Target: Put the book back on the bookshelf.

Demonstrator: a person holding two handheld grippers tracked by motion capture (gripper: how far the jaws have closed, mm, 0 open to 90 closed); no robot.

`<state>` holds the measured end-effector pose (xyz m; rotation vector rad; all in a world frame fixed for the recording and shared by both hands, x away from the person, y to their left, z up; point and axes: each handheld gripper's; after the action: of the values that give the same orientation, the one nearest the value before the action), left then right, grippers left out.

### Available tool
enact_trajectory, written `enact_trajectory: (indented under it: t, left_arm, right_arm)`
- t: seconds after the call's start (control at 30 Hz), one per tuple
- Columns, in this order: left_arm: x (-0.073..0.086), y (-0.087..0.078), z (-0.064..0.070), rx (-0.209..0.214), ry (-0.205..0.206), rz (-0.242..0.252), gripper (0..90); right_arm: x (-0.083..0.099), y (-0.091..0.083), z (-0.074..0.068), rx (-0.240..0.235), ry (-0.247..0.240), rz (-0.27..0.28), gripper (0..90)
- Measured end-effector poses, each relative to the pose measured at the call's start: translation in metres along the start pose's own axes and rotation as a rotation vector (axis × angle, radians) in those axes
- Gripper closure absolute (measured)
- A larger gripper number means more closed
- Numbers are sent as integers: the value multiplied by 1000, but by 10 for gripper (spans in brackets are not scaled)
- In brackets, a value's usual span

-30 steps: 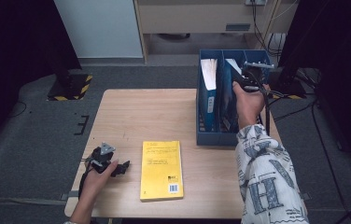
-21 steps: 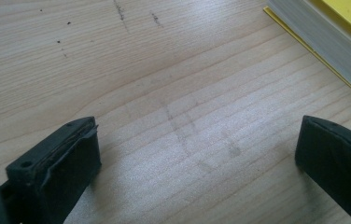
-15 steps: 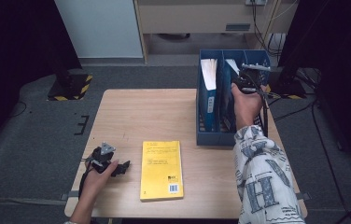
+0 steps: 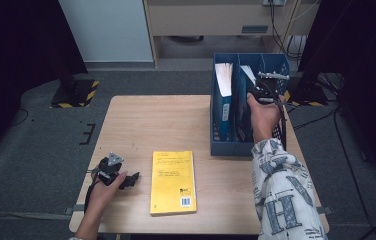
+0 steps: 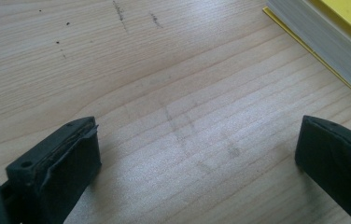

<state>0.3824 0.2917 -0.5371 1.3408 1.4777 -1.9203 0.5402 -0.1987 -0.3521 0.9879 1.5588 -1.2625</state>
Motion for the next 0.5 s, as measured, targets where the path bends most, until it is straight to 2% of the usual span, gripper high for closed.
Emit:
enact_trajectory:
  t: [0.5]
  left_arm:
    - [0,0,0,3,5,-7,0]
  right_arm:
    - [14,-15,-1,-12,-3,-25,725]
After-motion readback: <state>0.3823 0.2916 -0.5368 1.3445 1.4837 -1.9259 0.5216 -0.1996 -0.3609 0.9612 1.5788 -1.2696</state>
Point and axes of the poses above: each handheld gripper's, and its own axes: y roughly forward along the jaws, x roughly out of its underside, z roughly to its right, and after that the axes turned 13 degrees about z, right-handed
